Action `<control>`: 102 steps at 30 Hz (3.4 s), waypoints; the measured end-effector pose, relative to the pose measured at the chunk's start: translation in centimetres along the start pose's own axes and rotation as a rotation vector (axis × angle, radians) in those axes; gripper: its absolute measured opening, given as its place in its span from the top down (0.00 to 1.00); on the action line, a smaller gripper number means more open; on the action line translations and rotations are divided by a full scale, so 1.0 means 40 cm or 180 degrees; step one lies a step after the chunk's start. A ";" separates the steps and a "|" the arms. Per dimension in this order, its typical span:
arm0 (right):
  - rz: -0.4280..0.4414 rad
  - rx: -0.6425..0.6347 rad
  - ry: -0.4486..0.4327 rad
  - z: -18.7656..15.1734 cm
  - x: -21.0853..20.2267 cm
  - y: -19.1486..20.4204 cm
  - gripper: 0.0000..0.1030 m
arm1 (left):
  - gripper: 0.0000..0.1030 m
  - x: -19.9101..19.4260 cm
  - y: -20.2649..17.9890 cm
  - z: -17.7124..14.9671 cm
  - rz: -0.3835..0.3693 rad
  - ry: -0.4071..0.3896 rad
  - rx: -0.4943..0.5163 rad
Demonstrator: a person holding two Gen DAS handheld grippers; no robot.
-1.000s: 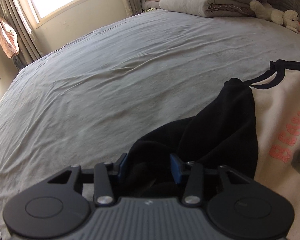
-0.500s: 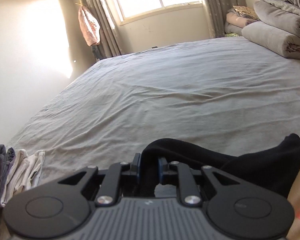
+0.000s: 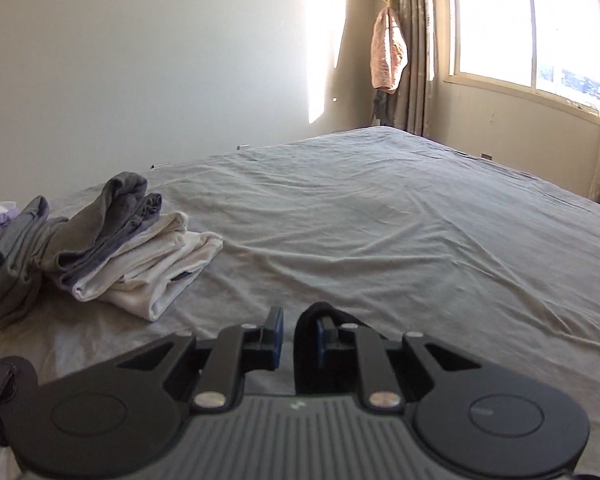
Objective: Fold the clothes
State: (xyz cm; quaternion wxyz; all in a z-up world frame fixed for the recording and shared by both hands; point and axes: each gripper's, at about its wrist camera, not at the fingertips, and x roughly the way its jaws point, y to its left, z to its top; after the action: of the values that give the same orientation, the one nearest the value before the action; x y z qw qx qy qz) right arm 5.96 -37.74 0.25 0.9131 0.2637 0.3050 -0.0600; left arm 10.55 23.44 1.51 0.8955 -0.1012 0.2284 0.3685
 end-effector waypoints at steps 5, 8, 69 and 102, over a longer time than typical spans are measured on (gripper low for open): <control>0.0022 -0.0086 -0.0003 -0.003 0.003 0.011 0.39 | 0.69 0.020 0.021 -0.007 0.0149 0.0255 -0.0070; 0.0068 -0.0177 0.0000 -0.008 0.004 0.022 0.39 | 0.53 -0.013 0.011 -0.016 0.0075 0.0251 0.0029; -0.0053 -0.3433 0.1100 -0.087 0.182 0.230 0.50 | 0.10 -0.194 -0.237 -0.254 -0.1800 0.1070 0.0679; -0.1752 -0.2432 0.0008 0.088 0.086 0.048 0.98 | 0.09 -0.180 -0.226 -0.242 -0.1828 0.1133 0.0572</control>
State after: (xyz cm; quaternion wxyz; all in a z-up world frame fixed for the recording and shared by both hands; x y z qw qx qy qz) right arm 11.11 -37.75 1.45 0.8946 -0.1818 0.3649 -0.1830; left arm 9.20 9.25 -3.36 0.9141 -0.1447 0.3746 0.0565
